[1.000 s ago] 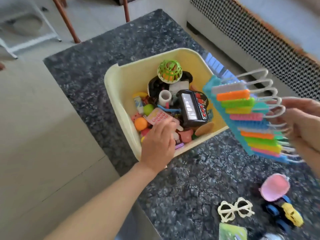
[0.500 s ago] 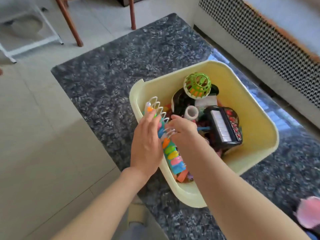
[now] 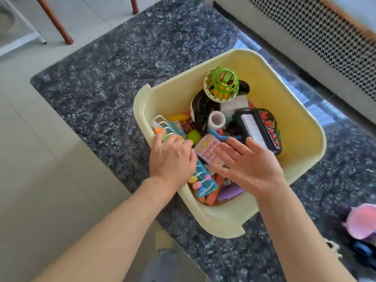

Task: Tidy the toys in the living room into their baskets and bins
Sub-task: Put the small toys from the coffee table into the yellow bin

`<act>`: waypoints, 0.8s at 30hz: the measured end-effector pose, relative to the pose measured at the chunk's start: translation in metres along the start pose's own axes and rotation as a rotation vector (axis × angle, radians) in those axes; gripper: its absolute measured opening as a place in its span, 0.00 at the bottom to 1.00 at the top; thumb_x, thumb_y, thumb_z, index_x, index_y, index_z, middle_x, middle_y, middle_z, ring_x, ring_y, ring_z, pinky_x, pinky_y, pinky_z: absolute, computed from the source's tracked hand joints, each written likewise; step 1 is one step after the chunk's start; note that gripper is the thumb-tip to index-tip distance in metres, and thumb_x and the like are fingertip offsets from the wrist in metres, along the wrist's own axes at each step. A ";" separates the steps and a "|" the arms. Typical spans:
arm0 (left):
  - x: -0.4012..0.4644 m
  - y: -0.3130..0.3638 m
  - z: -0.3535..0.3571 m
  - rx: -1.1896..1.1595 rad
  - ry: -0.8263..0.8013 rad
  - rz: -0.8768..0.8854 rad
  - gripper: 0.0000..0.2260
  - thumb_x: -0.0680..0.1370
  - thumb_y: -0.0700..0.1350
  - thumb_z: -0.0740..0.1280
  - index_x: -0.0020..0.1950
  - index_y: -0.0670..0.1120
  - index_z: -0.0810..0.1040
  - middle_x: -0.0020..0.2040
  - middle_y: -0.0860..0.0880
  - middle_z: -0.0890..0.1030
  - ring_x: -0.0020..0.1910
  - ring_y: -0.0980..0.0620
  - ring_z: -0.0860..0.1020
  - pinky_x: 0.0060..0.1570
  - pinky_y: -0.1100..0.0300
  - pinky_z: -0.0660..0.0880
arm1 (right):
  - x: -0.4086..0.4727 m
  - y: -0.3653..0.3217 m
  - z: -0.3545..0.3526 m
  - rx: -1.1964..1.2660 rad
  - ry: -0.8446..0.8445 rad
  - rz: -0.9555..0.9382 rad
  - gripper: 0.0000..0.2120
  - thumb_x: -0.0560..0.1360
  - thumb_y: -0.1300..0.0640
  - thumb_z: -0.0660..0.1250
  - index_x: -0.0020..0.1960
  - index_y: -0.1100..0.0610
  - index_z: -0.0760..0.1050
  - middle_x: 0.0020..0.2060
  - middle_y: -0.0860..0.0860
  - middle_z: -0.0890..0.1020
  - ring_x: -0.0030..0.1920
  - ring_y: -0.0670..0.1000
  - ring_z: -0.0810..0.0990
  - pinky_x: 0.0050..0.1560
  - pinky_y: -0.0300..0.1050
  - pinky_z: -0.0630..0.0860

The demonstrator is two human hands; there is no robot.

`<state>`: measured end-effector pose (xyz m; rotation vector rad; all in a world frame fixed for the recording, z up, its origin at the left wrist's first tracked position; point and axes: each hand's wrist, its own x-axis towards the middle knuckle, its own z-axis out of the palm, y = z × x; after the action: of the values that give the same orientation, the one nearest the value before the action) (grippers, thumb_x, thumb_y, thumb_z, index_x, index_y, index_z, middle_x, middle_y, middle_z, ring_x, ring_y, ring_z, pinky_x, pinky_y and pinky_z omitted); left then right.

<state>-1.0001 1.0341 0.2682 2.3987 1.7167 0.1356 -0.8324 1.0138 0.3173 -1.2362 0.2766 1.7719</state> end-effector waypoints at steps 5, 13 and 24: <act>-0.001 0.010 -0.008 0.095 -0.062 0.030 0.20 0.75 0.49 0.52 0.49 0.44 0.82 0.46 0.45 0.84 0.53 0.45 0.80 0.65 0.45 0.60 | -0.047 -0.022 -0.059 0.012 -0.007 -0.259 0.22 0.61 0.52 0.69 0.53 0.60 0.75 0.51 0.58 0.83 0.51 0.57 0.83 0.50 0.58 0.79; -0.050 0.144 0.004 -0.199 -0.165 0.203 0.30 0.74 0.59 0.45 0.62 0.45 0.75 0.58 0.44 0.81 0.62 0.45 0.75 0.69 0.44 0.55 | -0.108 -0.040 -0.192 -0.209 0.453 -0.517 0.08 0.79 0.61 0.57 0.47 0.55 0.75 0.41 0.52 0.82 0.39 0.48 0.82 0.46 0.42 0.79; -0.065 0.196 0.014 -0.105 -0.106 0.093 0.18 0.79 0.48 0.60 0.66 0.41 0.65 0.58 0.35 0.76 0.50 0.32 0.76 0.44 0.42 0.70 | -0.121 0.016 -0.354 -1.762 0.528 -0.204 0.42 0.68 0.50 0.72 0.75 0.52 0.52 0.74 0.53 0.55 0.74 0.55 0.56 0.71 0.54 0.60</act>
<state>-0.8371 0.9106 0.2971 2.3649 1.5145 0.1073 -0.6170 0.7153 0.2471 -2.7202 -1.3756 1.1938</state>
